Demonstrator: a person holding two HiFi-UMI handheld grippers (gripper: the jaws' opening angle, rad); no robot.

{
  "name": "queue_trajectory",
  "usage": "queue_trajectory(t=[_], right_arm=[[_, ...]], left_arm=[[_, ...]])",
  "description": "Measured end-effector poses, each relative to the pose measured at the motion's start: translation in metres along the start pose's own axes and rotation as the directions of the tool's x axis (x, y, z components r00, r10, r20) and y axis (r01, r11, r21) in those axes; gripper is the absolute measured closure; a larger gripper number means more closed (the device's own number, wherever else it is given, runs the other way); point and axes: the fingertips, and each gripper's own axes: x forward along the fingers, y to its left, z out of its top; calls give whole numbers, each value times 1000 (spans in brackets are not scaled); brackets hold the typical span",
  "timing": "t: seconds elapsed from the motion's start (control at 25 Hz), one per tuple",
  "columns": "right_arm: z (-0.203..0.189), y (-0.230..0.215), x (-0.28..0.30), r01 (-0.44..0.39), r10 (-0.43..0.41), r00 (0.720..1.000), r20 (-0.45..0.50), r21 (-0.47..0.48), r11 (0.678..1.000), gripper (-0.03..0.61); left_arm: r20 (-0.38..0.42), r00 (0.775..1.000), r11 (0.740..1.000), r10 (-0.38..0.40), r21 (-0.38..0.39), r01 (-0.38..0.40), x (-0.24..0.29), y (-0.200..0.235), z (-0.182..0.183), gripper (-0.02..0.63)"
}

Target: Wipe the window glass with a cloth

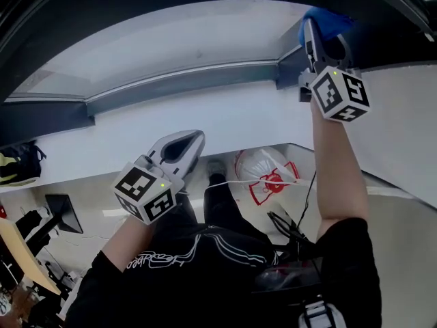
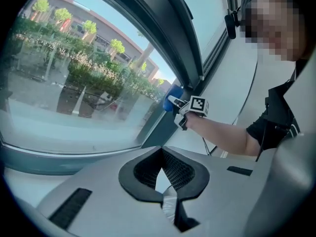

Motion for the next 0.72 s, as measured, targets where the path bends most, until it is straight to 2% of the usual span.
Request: queue_trajectory(t=[0.24,0.44,0.56,0.72], right_arm=[[-8,-16,-2,78,-78,997,-22,10,997,485],[-5,-5,-8,76,-77,997,22,27,997,485],[-10,27,-17,40,-41,999,18,7,999,485],[-22,95,-20,-58,59,998,15,-16,998,485]], left_arm=[[-5,1000,1000,-9,-7,9,3,-8,-3,609],[10,1000,1000,6,-9,-6,-15,1,-4,609],[26,999,1000,21,-11,-21,-37,9,-3,609],[50,997,998,57,-22,-56,-67,25,-8,609]])
